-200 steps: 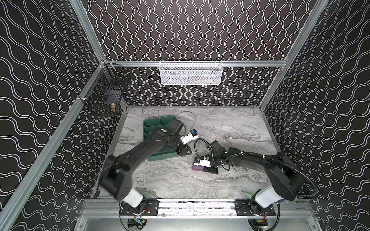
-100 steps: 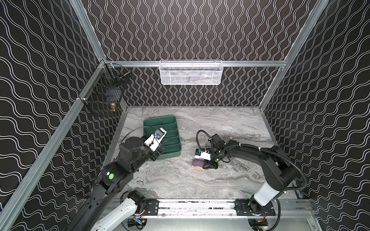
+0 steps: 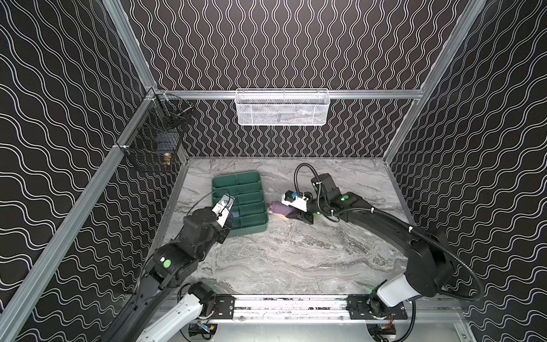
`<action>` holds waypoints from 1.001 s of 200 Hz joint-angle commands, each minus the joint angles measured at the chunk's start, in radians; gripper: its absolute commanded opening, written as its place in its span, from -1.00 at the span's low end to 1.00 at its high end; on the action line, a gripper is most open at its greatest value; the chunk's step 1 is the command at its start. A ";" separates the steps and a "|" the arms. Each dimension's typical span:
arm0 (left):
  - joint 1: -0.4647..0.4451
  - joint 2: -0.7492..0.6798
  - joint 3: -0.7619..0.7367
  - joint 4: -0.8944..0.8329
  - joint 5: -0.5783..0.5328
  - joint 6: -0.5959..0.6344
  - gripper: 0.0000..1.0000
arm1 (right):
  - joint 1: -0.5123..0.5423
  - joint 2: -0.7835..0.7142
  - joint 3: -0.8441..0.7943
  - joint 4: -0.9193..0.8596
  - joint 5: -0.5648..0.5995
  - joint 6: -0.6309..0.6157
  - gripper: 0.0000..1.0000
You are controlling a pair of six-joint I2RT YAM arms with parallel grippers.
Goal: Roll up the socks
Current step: 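Carry the purple roll with the right gripper over the green tray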
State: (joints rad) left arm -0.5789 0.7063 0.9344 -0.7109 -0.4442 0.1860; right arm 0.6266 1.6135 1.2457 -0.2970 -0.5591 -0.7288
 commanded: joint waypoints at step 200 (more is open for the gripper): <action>0.002 0.119 -0.032 0.121 -0.100 0.102 0.11 | 0.130 0.568 0.429 -0.271 0.352 -0.387 -1.00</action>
State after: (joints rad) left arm -0.5789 0.8177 0.8936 -0.5991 -0.5705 0.2687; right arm 0.7601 2.1998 1.7084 -0.3084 -0.3073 -1.0447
